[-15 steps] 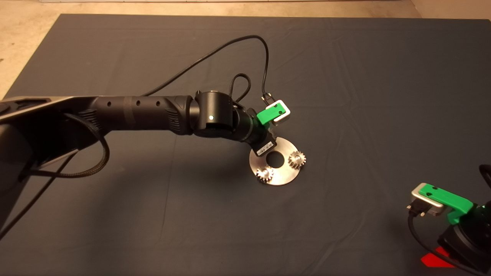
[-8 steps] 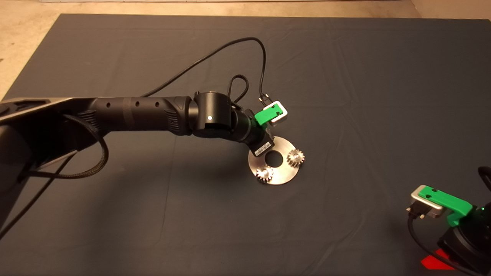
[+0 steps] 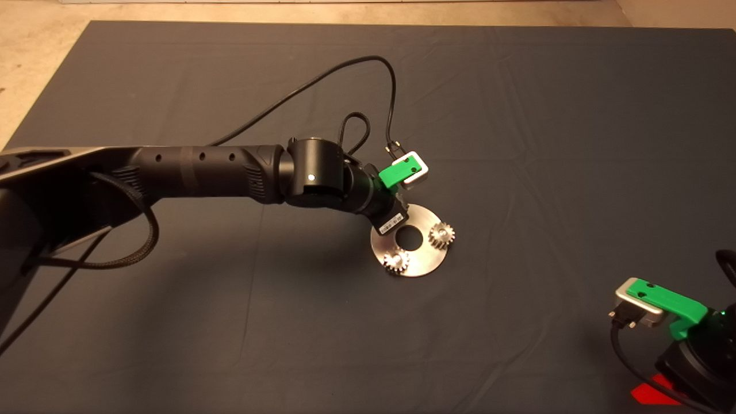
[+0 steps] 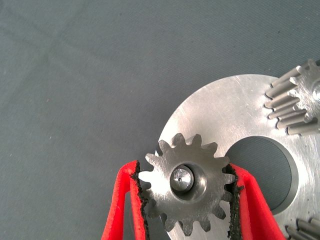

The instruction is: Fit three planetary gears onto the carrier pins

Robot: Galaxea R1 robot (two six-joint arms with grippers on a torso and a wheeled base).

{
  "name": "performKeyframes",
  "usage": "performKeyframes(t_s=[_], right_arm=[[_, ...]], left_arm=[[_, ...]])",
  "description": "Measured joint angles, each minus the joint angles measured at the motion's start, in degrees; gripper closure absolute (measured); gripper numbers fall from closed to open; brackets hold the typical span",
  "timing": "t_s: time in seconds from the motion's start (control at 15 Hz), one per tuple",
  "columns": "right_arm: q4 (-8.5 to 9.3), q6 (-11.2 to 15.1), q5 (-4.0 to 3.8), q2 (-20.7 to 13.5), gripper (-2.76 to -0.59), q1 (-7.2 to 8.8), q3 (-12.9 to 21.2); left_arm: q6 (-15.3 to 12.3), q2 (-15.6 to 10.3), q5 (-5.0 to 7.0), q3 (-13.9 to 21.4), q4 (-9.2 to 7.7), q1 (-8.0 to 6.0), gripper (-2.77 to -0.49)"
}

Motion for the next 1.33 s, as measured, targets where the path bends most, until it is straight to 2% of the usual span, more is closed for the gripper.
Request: performKeyframes(t_s=[0.4, 1.0, 1.2, 1.27, 1.33], right_arm=[[0.0, 0.0, 0.02, 0.0, -1.86, -0.17, 0.0], [-0.02, 0.0, 0.02, 0.01, -1.86, -0.17, 0.0], [-0.02, 0.0, 0.0, 0.0, -1.86, -0.17, 0.0], [-0.02, 0.0, 0.02, 0.01, -1.86, -0.17, 0.0], [-0.05, 0.0, 0.0, 0.0, -1.86, -0.17, 0.0]], left_arm=[[-0.01, -0.48, 0.17, 0.52, 0.02, 0.01, -0.63], [-0.2, -0.56, 0.72, 1.29, 0.18, -0.04, -1.06], [-0.56, -0.54, 0.61, 1.63, 0.16, -0.15, -1.08], [-0.65, -0.52, 0.61, 1.63, 0.11, -0.15, -1.19], [-0.67, -0.54, 0.63, 1.66, -0.01, -0.15, -1.2]])
